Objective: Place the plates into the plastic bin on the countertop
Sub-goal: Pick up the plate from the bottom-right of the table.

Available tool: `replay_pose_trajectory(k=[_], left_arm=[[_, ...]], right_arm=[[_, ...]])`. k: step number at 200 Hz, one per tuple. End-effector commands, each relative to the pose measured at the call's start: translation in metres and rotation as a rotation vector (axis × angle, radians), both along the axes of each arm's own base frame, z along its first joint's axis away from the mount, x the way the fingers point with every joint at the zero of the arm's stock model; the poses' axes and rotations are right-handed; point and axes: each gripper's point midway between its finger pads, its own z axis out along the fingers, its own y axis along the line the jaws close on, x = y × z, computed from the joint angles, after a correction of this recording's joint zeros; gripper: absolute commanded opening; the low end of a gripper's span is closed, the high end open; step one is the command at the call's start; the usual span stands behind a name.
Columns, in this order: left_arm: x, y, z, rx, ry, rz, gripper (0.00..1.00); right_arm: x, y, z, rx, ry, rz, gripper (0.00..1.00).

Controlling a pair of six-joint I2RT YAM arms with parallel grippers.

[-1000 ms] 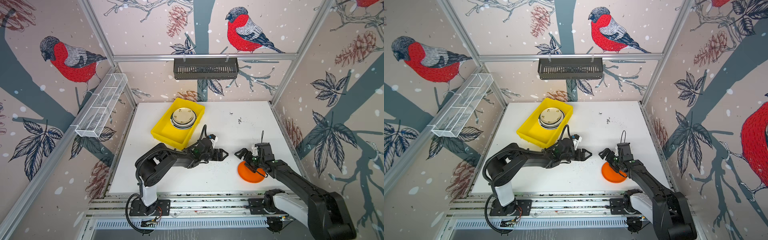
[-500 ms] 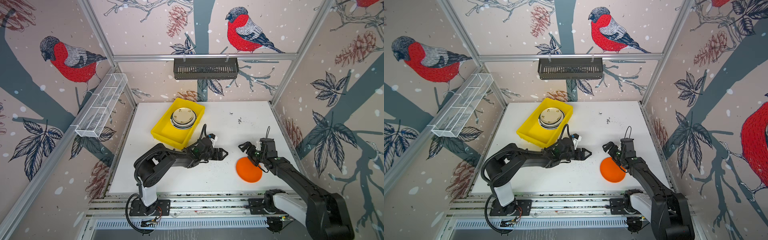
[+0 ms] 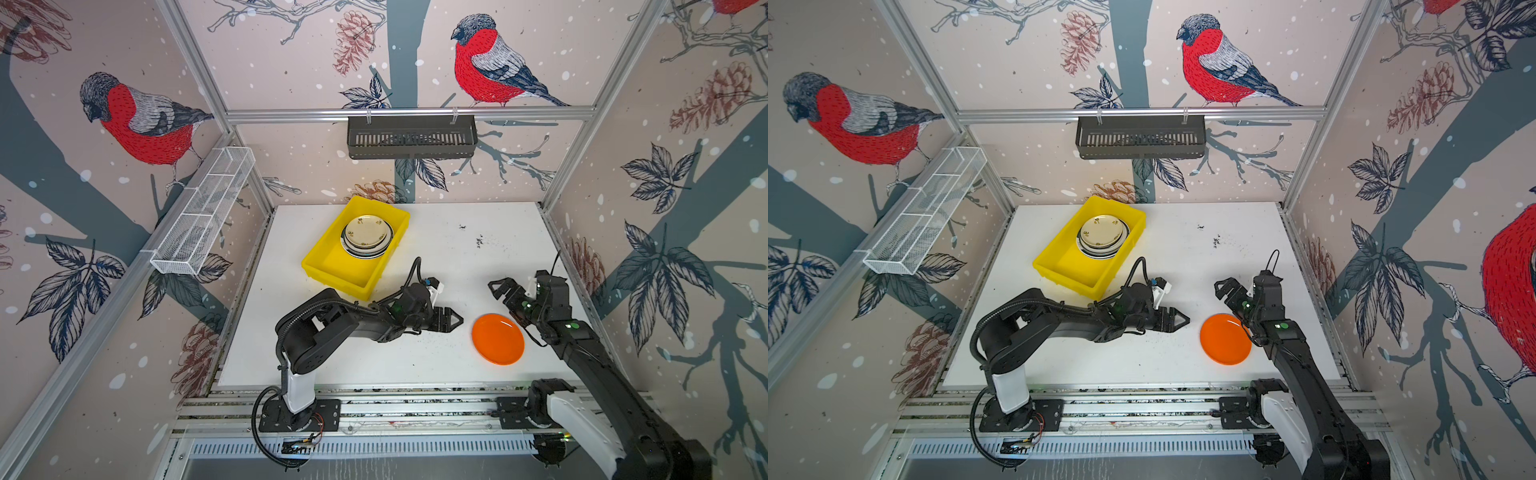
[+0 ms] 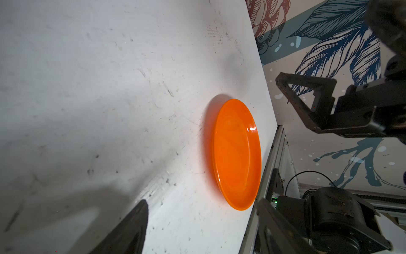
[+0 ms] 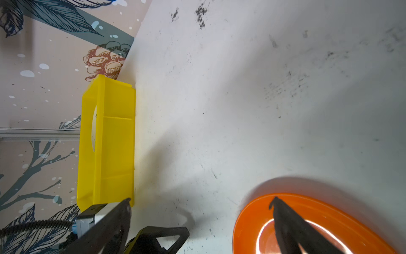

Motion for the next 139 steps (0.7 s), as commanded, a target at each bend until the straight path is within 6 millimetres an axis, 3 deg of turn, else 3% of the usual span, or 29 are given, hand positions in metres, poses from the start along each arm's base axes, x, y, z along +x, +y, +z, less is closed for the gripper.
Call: replay_pose_trajectory(k=[1,31,81,118,139], left_arm=[[0.004,-0.022,0.021,-0.096,-0.012,0.005,0.77],[-0.006,-0.041,0.022,-0.113,-0.002,-0.032,0.75],[-0.015,-0.051,-0.005,-0.126,0.111,-0.053,0.64],[-0.016,-0.053,-0.017,-0.116,0.151,-0.04,0.61],[-0.017,-0.054,-0.021,-0.125,0.168,-0.034,0.56]], right_arm=[[-0.023,0.006,-0.016,-0.005,0.095,0.034,1.0],[-0.048,0.007,-0.025,-0.093,0.155,0.049,1.0],[-0.048,0.013,-0.015,-0.053,0.114,0.063,1.0],[-0.064,0.009,-0.035,-0.049,0.184,0.031,1.0],[-0.071,0.017,-0.047,0.019,0.182,0.029,1.0]])
